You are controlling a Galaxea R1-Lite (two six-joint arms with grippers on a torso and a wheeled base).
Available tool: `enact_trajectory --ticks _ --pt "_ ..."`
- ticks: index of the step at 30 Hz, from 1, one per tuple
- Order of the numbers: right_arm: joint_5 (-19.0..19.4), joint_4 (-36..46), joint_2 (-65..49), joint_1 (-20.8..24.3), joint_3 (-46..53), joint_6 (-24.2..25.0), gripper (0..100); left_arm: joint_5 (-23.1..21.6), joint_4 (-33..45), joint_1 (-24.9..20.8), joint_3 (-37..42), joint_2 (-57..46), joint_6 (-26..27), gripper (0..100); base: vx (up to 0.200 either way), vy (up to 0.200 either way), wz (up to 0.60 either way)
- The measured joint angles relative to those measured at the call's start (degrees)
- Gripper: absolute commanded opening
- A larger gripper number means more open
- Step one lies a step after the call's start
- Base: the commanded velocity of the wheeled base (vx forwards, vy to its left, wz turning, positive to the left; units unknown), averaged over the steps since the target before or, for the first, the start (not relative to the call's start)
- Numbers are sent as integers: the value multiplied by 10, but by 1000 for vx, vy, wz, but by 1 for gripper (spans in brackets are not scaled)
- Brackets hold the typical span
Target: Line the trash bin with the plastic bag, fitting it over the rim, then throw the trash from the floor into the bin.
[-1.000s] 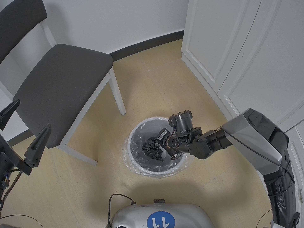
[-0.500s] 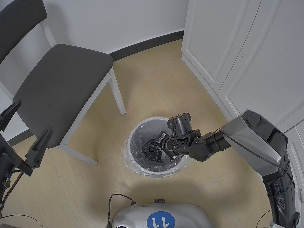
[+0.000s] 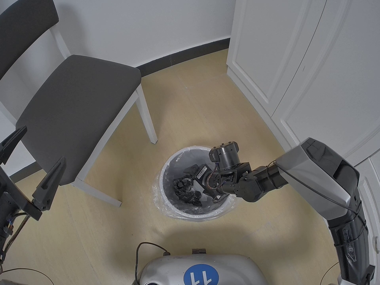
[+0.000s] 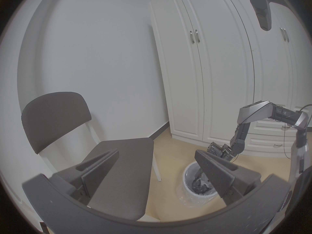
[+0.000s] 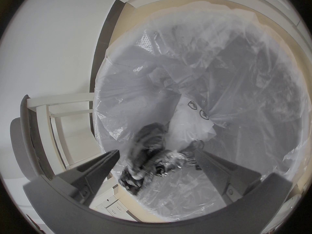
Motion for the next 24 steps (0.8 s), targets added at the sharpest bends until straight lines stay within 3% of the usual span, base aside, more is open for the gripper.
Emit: enact_trajectory --ticks 17,24 --pt "0 -1 -27 0 16 -5 100 0 0 0 0 -3 0 100 0 0 0" --pt "0 -17 -94 9 72 -66 100 0 -1 0 -1 -5 0 100 0 0 0"
